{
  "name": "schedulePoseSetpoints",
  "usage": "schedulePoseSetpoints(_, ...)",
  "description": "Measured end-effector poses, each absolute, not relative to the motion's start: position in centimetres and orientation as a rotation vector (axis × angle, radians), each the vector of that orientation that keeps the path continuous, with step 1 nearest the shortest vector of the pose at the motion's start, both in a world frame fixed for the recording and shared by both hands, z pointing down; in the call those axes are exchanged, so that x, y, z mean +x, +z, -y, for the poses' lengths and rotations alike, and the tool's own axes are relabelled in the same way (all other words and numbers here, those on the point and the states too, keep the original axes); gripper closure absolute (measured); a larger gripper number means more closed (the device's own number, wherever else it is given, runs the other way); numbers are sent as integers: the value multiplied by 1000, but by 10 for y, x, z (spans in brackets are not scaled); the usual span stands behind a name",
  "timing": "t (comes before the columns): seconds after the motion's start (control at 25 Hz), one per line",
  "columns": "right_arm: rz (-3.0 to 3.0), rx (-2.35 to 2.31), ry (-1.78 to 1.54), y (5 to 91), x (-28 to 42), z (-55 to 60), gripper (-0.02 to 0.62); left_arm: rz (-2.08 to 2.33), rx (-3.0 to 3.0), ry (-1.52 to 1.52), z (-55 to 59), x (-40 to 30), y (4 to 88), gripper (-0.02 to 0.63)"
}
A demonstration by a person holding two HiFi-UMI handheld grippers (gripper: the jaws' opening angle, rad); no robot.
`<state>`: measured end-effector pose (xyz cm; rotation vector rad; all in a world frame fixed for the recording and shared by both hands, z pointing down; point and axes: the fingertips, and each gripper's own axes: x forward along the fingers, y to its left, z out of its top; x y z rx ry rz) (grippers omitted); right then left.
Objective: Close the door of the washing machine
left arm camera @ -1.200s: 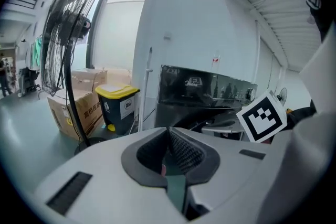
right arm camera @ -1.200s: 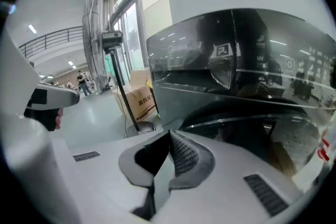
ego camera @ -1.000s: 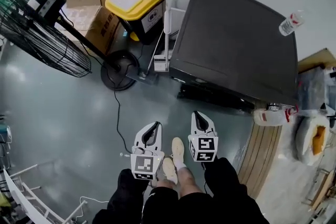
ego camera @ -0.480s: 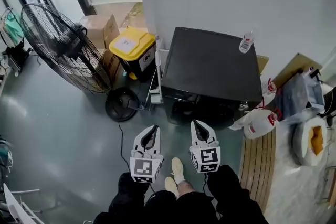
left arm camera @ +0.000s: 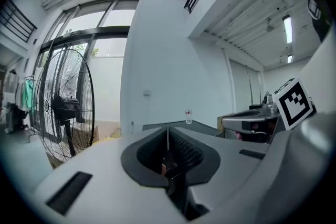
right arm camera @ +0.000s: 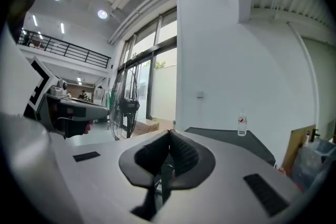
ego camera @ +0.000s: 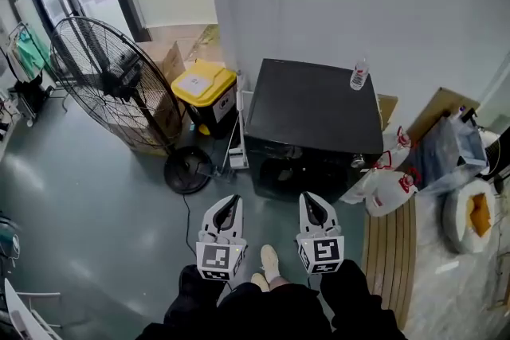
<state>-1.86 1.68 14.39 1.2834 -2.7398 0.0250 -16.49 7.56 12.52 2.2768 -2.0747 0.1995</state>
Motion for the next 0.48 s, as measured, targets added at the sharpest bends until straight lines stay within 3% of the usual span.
schedulePoseSetpoints(0.48,2784,1243,20,138,-24,-35,578,2109,2274,211,-97,-161,121,575)
